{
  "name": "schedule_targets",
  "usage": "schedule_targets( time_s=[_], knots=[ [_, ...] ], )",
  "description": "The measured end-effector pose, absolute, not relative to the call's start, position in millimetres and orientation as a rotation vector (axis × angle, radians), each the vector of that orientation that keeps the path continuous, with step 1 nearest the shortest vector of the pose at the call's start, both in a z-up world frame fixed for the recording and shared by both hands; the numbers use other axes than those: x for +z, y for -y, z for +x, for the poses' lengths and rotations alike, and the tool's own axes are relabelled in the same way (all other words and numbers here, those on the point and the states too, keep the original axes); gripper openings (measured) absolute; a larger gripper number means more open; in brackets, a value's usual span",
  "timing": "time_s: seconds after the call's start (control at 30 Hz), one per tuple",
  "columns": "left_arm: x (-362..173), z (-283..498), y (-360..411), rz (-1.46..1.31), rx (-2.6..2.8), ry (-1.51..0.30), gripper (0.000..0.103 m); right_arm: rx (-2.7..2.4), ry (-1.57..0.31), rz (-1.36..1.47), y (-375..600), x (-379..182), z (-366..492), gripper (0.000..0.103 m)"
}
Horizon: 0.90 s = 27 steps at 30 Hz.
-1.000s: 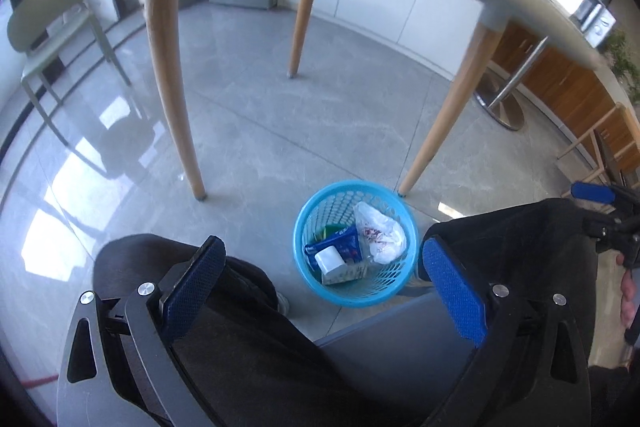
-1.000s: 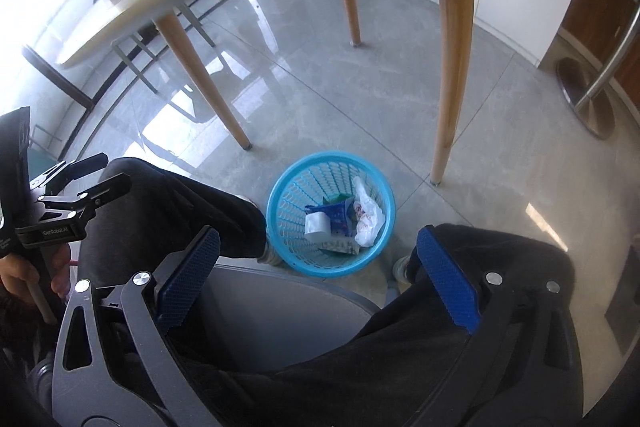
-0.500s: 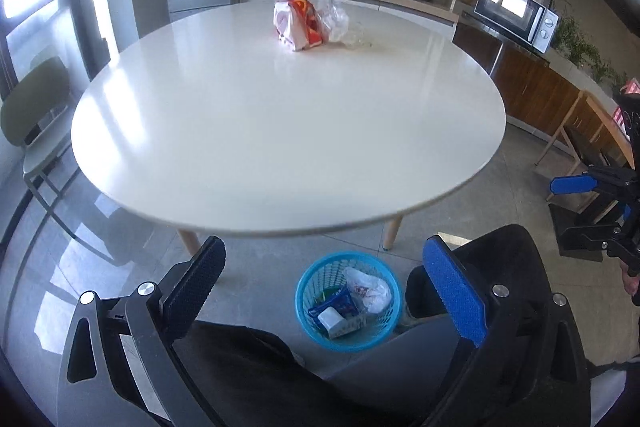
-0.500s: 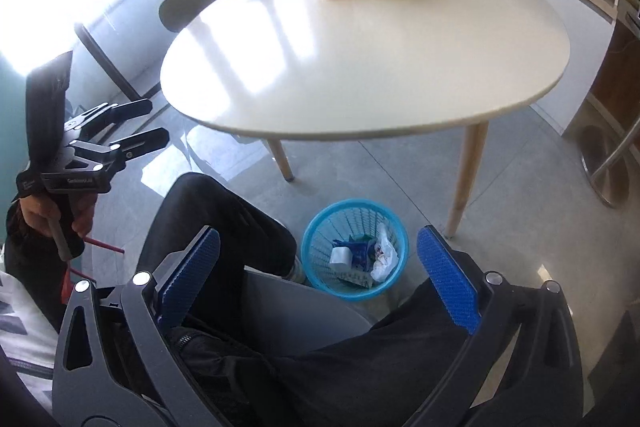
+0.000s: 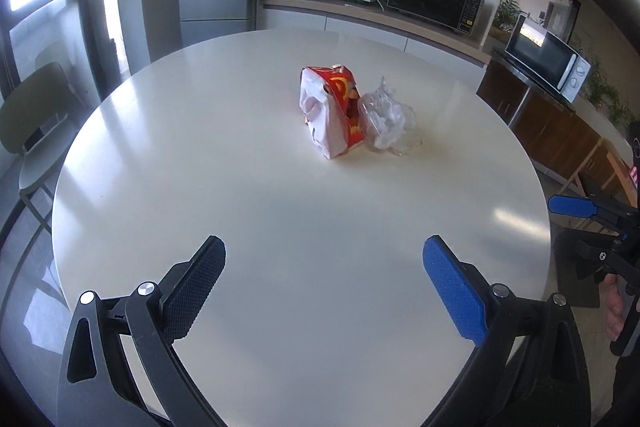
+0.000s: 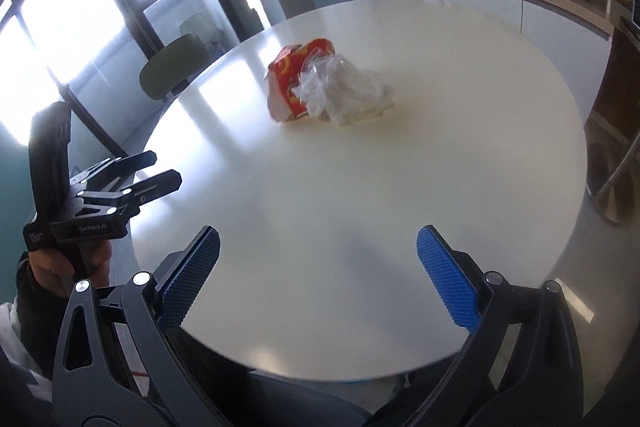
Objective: Collect trash
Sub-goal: 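Raise both tools back up toward the table, then grasp the red snack bag with the left tool while the right tool grasps the clear plastic bag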
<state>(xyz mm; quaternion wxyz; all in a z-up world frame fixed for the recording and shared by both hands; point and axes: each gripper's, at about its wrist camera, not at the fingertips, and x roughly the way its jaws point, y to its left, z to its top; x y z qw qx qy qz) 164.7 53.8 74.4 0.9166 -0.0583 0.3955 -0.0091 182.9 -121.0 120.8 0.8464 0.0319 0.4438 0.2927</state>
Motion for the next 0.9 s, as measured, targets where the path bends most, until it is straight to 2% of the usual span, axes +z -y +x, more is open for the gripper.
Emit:
schedule_targets(
  time_s=[0.33, 0.7, 0.9],
  knots=[
    [63.7, 249.7, -68.5, -0.155, 0.002, -0.836, 0.097, 0.586, -0.946, 0.185, 72.6, 113.4, 288.0, 0.094],
    [57.5, 282.4, -69.8, -0.114, -0.028, -0.837, 0.097, 0.581, -1.002, 0.157, 29.0, 91.0, 343.1, 0.094],
    [55.0, 298.6, -61.3, -0.067, -0.050, -0.837, 0.097, 0.503, -1.029, 0.134, 44.2, 74.2, 352.6, 0.086]
  ],
)
